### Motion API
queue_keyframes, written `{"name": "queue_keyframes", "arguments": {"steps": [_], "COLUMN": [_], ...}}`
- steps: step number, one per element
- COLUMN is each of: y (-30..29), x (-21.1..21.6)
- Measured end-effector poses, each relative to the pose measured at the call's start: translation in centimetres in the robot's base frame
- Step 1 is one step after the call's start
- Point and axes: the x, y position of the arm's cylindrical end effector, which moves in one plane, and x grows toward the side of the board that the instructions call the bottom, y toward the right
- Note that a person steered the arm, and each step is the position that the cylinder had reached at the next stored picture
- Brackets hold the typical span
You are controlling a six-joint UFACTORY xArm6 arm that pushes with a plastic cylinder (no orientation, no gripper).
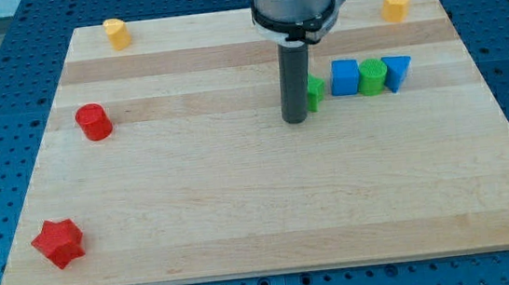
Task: Slide the green star to the line of blocks
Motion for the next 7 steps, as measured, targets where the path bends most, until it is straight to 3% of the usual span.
{"name": "queue_keyframes", "arguments": {"steps": [7], "y": [0.1], "x": [-2.5]}}
